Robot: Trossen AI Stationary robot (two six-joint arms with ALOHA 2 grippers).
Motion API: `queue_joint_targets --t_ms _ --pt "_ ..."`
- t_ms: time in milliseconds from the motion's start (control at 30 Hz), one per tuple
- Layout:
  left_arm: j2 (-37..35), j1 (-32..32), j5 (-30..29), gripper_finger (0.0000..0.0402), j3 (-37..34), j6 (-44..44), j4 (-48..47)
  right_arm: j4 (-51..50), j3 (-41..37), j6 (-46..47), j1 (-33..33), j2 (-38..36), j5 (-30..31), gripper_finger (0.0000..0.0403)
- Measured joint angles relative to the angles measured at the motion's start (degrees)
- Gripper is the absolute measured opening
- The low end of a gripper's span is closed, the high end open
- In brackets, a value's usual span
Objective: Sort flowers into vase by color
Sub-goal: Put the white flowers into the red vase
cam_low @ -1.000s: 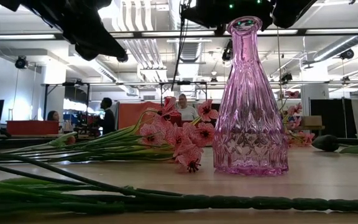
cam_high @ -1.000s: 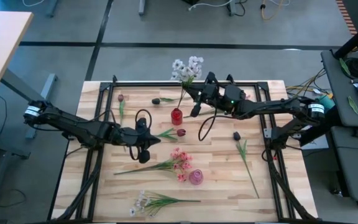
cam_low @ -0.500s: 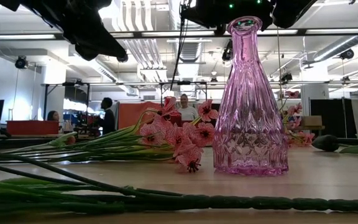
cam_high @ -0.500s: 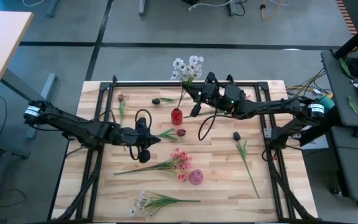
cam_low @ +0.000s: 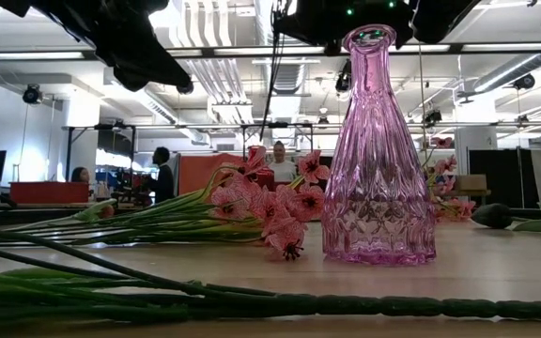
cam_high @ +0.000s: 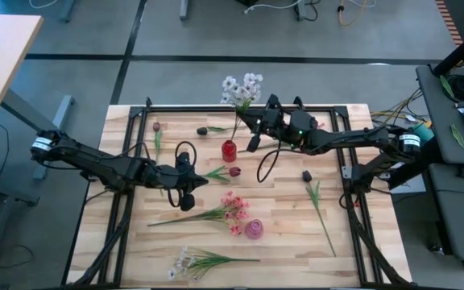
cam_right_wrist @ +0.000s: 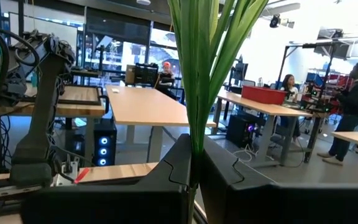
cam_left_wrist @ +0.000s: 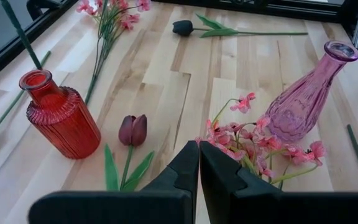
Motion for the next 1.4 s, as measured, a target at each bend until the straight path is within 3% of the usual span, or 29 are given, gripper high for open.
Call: queue_joint_targets --t_ms 1200,1400 --pt "0.00 0.00 0.00 0.0000 0.02 -0.04 0.20 2.80 0.09 -0.21 0.04 3.65 2.94 0.0013" --pt "0.00 0.00 0.00 0.0000 0.00 -0.04 0.20 0.21 0.02 1.75 0.02 3.67 2.97 0.0051"
